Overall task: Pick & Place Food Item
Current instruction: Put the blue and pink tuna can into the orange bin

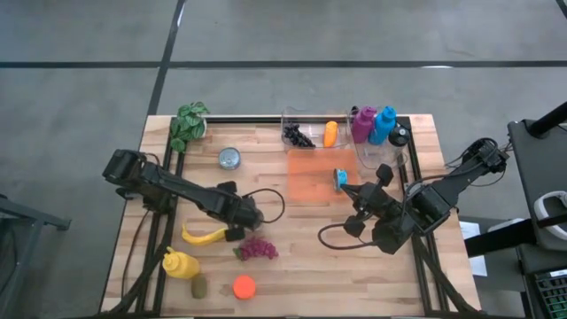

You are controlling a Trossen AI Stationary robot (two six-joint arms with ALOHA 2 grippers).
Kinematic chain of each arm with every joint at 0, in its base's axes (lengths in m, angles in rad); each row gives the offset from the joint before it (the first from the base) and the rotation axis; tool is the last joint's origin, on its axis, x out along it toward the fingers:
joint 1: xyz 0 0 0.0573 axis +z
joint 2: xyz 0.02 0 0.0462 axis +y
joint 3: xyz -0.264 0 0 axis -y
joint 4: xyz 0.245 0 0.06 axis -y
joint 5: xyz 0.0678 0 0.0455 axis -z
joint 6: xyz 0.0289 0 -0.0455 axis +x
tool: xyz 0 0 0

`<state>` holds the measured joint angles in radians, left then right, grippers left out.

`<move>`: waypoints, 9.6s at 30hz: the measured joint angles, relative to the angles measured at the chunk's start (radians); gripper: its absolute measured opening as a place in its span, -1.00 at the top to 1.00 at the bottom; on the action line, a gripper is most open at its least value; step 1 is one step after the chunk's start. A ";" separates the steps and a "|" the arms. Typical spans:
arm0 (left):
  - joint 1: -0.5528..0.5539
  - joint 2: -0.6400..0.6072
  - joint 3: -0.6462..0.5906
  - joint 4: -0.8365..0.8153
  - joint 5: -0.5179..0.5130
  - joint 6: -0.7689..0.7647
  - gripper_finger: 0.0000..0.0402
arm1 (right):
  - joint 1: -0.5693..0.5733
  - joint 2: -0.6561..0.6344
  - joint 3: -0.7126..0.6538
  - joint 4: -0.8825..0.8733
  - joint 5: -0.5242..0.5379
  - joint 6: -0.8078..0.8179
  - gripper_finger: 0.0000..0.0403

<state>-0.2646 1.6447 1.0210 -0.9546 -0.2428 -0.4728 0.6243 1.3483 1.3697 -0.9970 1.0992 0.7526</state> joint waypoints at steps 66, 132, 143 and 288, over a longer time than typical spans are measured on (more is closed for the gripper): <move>-0.012 0.206 0.124 0.438 0.091 0.346 0.86 | 0.000 0.001 -0.003 0.014 0.000 -0.012 0.96; -0.354 -0.071 0.117 0.442 -0.368 0.259 0.85 | -0.114 0.459 -0.055 0.320 -0.741 -0.225 0.96; -0.387 -0.091 0.117 0.432 -0.389 0.258 0.85 | -0.217 0.518 -0.056 0.383 -0.855 -0.431 0.96; -0.395 -0.091 0.117 0.464 -0.396 0.135 0.86 | -0.177 0.452 0.018 0.326 -0.914 -0.764 0.96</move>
<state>-0.6598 1.5536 1.1378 -0.4908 -0.6392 -0.3378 0.4469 1.8000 1.3879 -0.6712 0.1852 -0.0109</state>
